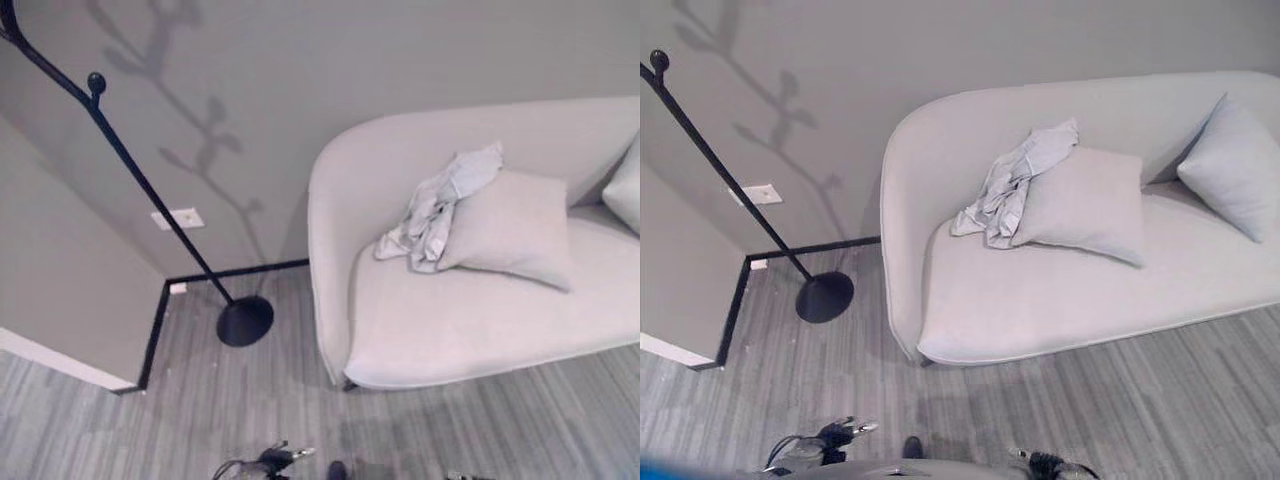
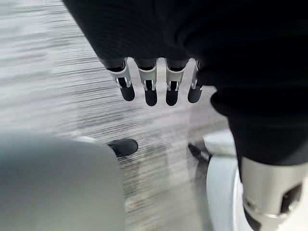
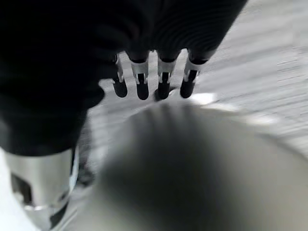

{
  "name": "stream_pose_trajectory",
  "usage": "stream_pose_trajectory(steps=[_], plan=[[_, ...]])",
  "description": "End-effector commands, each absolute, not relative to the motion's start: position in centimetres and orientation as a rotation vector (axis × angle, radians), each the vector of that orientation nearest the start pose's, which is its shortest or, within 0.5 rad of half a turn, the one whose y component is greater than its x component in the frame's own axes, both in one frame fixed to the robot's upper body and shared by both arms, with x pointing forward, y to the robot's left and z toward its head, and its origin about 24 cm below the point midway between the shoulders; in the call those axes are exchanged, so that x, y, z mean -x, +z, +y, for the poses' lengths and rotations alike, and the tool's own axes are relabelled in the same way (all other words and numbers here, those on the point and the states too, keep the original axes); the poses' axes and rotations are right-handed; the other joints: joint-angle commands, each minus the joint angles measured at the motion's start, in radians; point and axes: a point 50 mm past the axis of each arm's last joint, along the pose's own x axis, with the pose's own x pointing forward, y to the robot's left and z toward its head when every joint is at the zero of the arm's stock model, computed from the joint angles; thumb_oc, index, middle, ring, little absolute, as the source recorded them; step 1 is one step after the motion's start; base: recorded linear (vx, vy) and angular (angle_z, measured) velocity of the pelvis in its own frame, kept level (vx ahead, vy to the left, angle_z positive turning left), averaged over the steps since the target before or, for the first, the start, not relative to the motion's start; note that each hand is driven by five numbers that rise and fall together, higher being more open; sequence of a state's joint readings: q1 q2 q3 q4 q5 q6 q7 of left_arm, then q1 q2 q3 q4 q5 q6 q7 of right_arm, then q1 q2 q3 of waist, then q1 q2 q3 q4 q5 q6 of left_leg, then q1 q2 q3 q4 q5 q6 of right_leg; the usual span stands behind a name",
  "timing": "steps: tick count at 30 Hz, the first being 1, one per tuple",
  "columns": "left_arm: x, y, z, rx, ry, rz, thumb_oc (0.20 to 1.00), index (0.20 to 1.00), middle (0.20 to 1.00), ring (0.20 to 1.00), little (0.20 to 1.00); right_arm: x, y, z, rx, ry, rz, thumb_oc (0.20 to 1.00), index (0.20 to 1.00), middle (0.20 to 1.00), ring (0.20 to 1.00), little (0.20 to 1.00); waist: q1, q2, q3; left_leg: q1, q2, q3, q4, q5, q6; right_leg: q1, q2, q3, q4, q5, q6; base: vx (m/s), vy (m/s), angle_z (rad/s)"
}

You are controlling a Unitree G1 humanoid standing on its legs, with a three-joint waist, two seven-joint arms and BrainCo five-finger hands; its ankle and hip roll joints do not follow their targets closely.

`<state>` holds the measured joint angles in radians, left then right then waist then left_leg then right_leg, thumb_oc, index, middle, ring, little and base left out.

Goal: Hang the clothes on the sofa on the clothes rack.

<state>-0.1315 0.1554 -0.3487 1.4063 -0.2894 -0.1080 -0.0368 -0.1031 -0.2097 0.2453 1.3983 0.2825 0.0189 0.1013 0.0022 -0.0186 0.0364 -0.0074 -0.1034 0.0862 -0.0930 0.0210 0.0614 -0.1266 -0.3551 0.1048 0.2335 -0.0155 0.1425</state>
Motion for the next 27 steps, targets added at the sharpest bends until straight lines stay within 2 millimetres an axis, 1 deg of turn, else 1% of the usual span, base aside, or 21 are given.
stream_pose_trajectory(steps=[1,2,3,5,6,8,9,10,11,14,17,18,19,20,21,22,23,24,25,26,27], plan=[[-10.0,-16.6,20.6,-0.142,0.017,1.207,1.0,1.0,1.0,1.0,1.0,-10.6,-16.5,-21.0,0.047,-0.005,1.273,1.0,1.0,1.0,1.0,1.0,-0.002,-0.006,0.024,-0.105,0.101,-0.049,0.126,-0.066,-0.024,0.125,-0.051,-0.111,-0.089,0.284,-0.024,0.07,0.173,-0.23],[-9.7,-16.7,20.6,-0.14,0.011,1.217,1.0,1.0,1.0,1.0,1.0,-10.5,-16.5,-21.0,0.041,-0.006,1.274,1.0,1.0,1.0,1.0,1.0,-0.01,0.001,0.025,-0.079,0.097,-0.044,0.11,-0.067,-0.019,0.126,-0.038,-0.131,-0.083,0.268,-0.026,0.11,0.231,-0.12],[-9.3,-16.8,20.7,-0.145,0.005,1.231,1.0,1.0,1.0,1.0,1.0,-10.2,-16.6,-21.0,0.035,-0.012,1.281,1.0,1.0,1.0,1.0,1.0,-0.019,0.006,0.021,-0.05,0.094,-0.031,0.085,-0.065,-0.02,0.125,0.002,-0.135,-0.092,0.226,-0.032,0.1,0.166,-0.14],[-8.7,-16.8,21.2,-0.141,0.016,1.247,1.0,1.0,1.0,1.0,1.0,-10.0,-16.6,-21.1,0.023,-0.021,1.281,1.0,1.0,1.0,1.0,1.0,-0.031,0.022,0.015,-0.009,0.102,-0.019,0.044,-0.061,-0.021,0.101,0.122,-0.123,-0.115,0.081,-0.05,0.13,0.116,-0.33],[-8.6,-16.8,21.6,-0.135,0.035,1.25,1.0,1.0,1.0,1.0,1.0,-10.1,-16.6,-21.1,0.021,-0.028,1.275,1.0,1.0,1.0,1.0,1.0,-0.031,0.024,0.013,0.013,0.097,-0.012,0.015,-0.057,-0.022,0.069,0.198,-0.129,-0.15,0.049,-0.047,0.13,0.055,-0.65],[-8.4,-16.8,21.6,-0.136,0.039,1.257,1.0,1.0,1.0,1.0,1.0,-10.2,-16.6,-20.9,0.028,-0.024,1.271,1.0,1.0,1.0,1.0,1.0,-0.036,0.017,0.022,0.044,0.084,-0.011,0.006,-0.064,-0.021,0.045,0.256,-0.138,-0.198,0.061,-0.05,0.13,-0.004,-0.68],[-8.2,-16.9,21.4,-0.127,0.042,1.262,1.0,1.0,1.0,1.0,1.0,-10.2,-16.6,-20.7,0.011,-0.027,1.268,1.0,1.0,1.0,1.0,1.0,-0.045,0.011,0.03,0.069,0.073,-0.018,0.006,-0.077,-0.02,0.024,0.301,-0.129,-0.243,0.083,-0.047,0.12,-0.022,-0.35],[-8.2,-16.9,21.4,-0.127,0.042,1.262,1.0,1.0,1.0,1.0,1.0,-10.2,-16.6,-20.7,0.011,-0.027,1.268,1.0,1.0,1.0,1.0,1.0,-0.045,0.011,0.03,0.07,0.073,-0.018,0.006,-0.077,-0.02,0.025,0.301,-0.129,-0.244,0.083,-0.047,0.14,-0.024,-0.09],[-8.1,-16.9,21.3,-0.123,0.045,1.263,1.0,1.0,1.0,1.0,1.0,-10.2,-16.6,-20.7,-0.002,-0.031,1.265,1.0,1.0,1.0,1.0,1.0,-0.051,0.008,0.034,0.079,0.067,-0.024,0.006,-0.081,-0.02,0.011,0.318,-0.118,-0.257,0.096,-0.046,0.1,-0.018,0.2],[-8.1,-17.0,20.8,-0.112,0.037,1.259,1.0,1.0,1.0,1.0,1.0,-10.2,-16.6,-20.5,-0.031,-0.044,1.255,1.0,1.0,1.0,1.0,1.0,-0.064,0.002,0.043,0.101,0.055,-0.057,0.006,-0.088,-0.017,-0.02,0.353,-0.063,-0.262,0.122,-0.04,0.15,-0.07,0.14],[-8.1,-17.1,20.4,-0.106,0.029,1.258,1.0,1.0,1.0,1.0,1.0,-10.3,-16.6,-20.5,-0.038,-0.049,1.246,1.0,1.0,1.0,1.0,1.0,-0.065,-0.001,0.042,0.115,0.052,-0.077,0.006,-0.097,-0.017,-0.001,0.355,-0.045,-0.271,0.127,-0.044,0.17,-0.111,0.19],[-7.6,-17.2,20.1,-0.097,0.029,1.27,1.0,1.0,1.0,1.0,1.0,-10.4,-16.6,-20.3,-0.034,-0.04,1.243,1.0,1.0,1.0,1.0,1.0,-0.056,-0.007,0.035,0.135,0.055,-0.091,0.006,-0.11,-0.021,0.018,0.355,-0.046,-0.265,0.114,-0.062,0.3,-0.205,0.34],[-7.1,-17.3,20.2,-0.072,0.059,1.282,1.0,1.0,1.0,1.0,1.0,-10.3,-16.6,-20.6,-0.015,-0.035,1.25,1.0,1.0,1.0,1.0,1.0,-0.047,-0.006,0.021,0.156,0.069,-0.099,0.013,-0.128,-0.03,0.035,0.358,-0.055,-0.257,0.1,-0.073,0.39,-0.278,0.5],[-7.0,-17.3,20.3,-0.054,0.082,1.283,1.0,1.0,1.0,1.0,1.0,-10.5,-16.5,-20.6,0.004,-0.016,1.243,1.0,1.0,1.0,1.0,1.0,-0.042,-0.01,0.015,0.156,0.079,-0.103,0.042,-0.144,-0.036,0.043,0.359,-0.063,-0.25,0.089,-0.081,0.37,-0.308,0.51],[-7.2,-17.2,20.2,-0.048,0.085,1.273,1.0,1.0,1.0,1.0,1.0,-11.0,-16.3,-20.6,0.031,0.003,1.222,1.0,1.0,1.0,1.0,1.0,-0.036,-0.016,0.016,0.142,0.089,-0.11,0.116,-0.161,-0.05,0.067,0.361,-0.071,-0.244,0.069,-0.093,0.24,-0.241,0.53],[-7.6,-17.2,20.1,-0.052,0.078,1.26,1.0,1.0,1.0,1.0,1.0,-11.3,-16.2,-20.8,0.043,0.006,1.211,1.0,1.0,1.0,1.0,1.0,-0.034,-0.02,0.022,0.116,0.088,-0.113,0.181,-0.154,-0.061,0.084,0.358,-0.079,-0.248,0.063,-0.101,0.19,-0.269,0.49],[-8.6,-17.0,19.7,-0.059,0.059,1.23,1.0,1.0,1.0,1.0,1.0,-11.6,-16.1,-21.2,0.073,0.01,1.207,1.0,1.0,1.0,1.0,1.0,-0.027,-0.031,0.039,0.056,0.082,-0.116,0.316,-0.126,-0.086,0.118,0.355,-0.094,-0.26,0.056,-0.119,0.1,-0.181,0.7],[-8.8,-17.0,19.7,-0.058,0.056,1.22,1.0,1.0,1.0,1.0,1.0,-11.5,-16.1,-21.4,0.085,0.009,1.215,1.0,1.0,1.0,1.0,1.0,-0.024,-0.037,0.044,0.032,0.08,-0.116,0.368,-0.11,-0.09,0.134,0.354,-0.099,-0.27,0.053,-0.125,0.15,-0.187,0.73],[-9.3,-16.9,19.6,-0.043,0.071,1.2,1.0,1.0,1.0,1.0,1.0,-11.0,-16.2,-21.8,0.108,0.007,1.242,1.0,1.0,1.0,1.0,1.0,-0.015,-0.045,0.052,-0.014,0.075,-0.116,0.433,-0.075,-0.091,0.169,0.349,-0.11,-0.296,0.048,-0.131,0.22,-0.092,0.76],[-9.6,-16.8,19.7,-0.021,0.095,1.182,1.0,1.0,1.0,1.0,1.0,-10.3,-16.3,-22.2,0.124,0.004,1.274,1.0,1.0,1.0,1.0,1.0,-0.007,-0.053,0.05,-0.036,0.084,-0.103,0.387,-0.081,-0.086,0.192,0.335,-0.116,-0.31,0.04,-0.128,0.32,-0.045,0.51],[-9.7,-16.8,19.6,-0.013,0.096,1.177,1.0,1.0,1.0,1.0,1.0,-9.7,-16.4,-22.4,0.127,0.001,1.298,1.0,1.0,1.0,1.0,1.0,-0.002,-0.059,0.041,-0.04,0.099,-0.099,0.296,-0.1,-0.082,0.204,0.323,-0.119,-0.318,0.025,-0.121,0.32,0.028,0.37]])
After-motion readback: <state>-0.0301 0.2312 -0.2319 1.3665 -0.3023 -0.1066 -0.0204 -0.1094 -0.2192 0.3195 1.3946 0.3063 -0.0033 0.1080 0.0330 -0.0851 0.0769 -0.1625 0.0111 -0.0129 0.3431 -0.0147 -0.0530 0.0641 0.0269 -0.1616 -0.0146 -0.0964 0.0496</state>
